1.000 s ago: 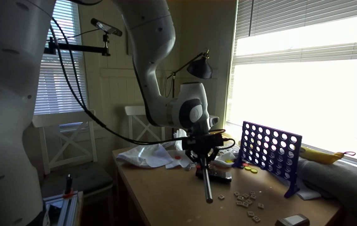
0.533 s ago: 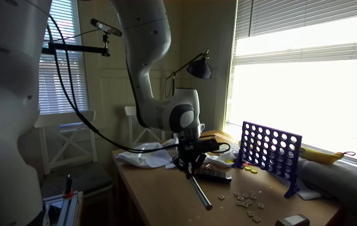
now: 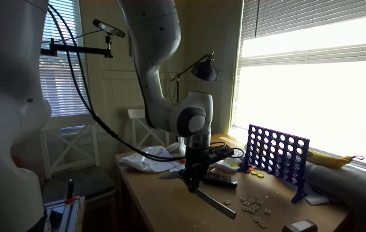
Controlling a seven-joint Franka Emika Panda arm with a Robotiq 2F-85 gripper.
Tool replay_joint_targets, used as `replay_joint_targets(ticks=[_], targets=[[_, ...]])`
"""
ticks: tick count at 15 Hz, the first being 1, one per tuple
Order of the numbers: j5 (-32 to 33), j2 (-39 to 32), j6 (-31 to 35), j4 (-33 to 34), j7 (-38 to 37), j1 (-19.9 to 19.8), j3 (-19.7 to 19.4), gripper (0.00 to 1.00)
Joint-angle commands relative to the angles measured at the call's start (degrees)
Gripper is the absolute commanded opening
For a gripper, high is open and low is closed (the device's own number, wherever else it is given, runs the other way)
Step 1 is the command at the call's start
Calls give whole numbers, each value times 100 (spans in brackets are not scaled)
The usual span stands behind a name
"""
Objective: Move the stapler to the right edge of the table and move the spatula to the open space
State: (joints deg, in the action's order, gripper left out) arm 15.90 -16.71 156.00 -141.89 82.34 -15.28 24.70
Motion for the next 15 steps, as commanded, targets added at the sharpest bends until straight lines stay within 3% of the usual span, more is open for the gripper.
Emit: replay_joint_targets(ticks=[1,5,11,15], targets=[[-733,234,-128,-48,1153,191,-140,6],[-1715,282,68,-59,1507,342,-201,6],[-1769,535,-352,-74,1141,811,-680,6],[-1960,567,-289,-81,980,990,-861,6]])
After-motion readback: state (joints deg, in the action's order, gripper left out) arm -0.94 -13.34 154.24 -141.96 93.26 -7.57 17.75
